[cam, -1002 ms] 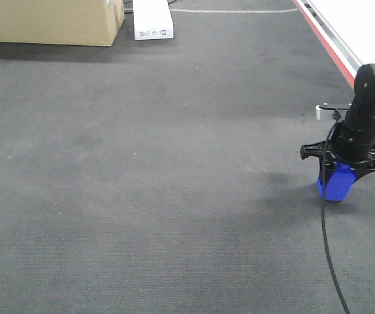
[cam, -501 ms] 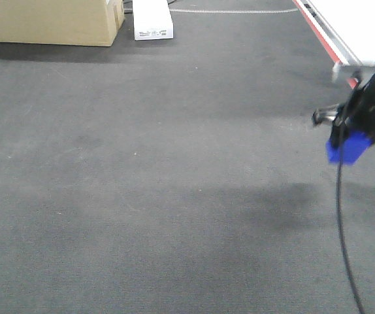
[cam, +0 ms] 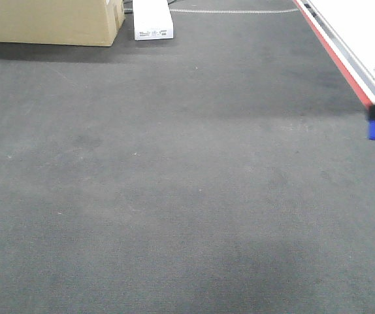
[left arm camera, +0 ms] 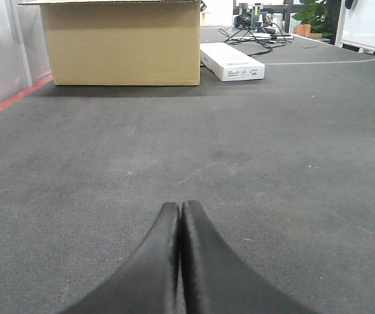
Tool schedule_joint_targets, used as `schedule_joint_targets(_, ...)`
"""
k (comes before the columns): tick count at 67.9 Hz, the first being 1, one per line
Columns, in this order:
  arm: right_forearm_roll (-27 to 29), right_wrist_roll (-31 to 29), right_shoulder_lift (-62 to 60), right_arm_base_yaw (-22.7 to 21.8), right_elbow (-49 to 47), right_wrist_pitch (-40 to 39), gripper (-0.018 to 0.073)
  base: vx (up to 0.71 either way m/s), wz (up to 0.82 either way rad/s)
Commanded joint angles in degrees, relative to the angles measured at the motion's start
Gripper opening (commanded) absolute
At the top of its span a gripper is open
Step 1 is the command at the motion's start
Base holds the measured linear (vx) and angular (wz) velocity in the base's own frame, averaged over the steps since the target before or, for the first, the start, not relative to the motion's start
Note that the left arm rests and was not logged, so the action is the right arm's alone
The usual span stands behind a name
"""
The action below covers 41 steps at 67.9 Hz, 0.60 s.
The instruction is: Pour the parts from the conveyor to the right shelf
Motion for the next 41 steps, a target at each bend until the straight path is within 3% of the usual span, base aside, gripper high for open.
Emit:
schedule_joint_targets(1, -0.5, -0.6, -9.2, -0.1, 5.1, -6.9, -0.0006, 0.00, 0.00)
schedule_joint_targets(16, -0.5, -5.4, -26.1, -0.1, 16.9, -7.8, -0.0006, 0.00, 0.00)
schedule_joint_targets(41, 0.3, -5.5, -49.8, -0.1, 29.8, -5.5, -0.0006, 0.00, 0.00)
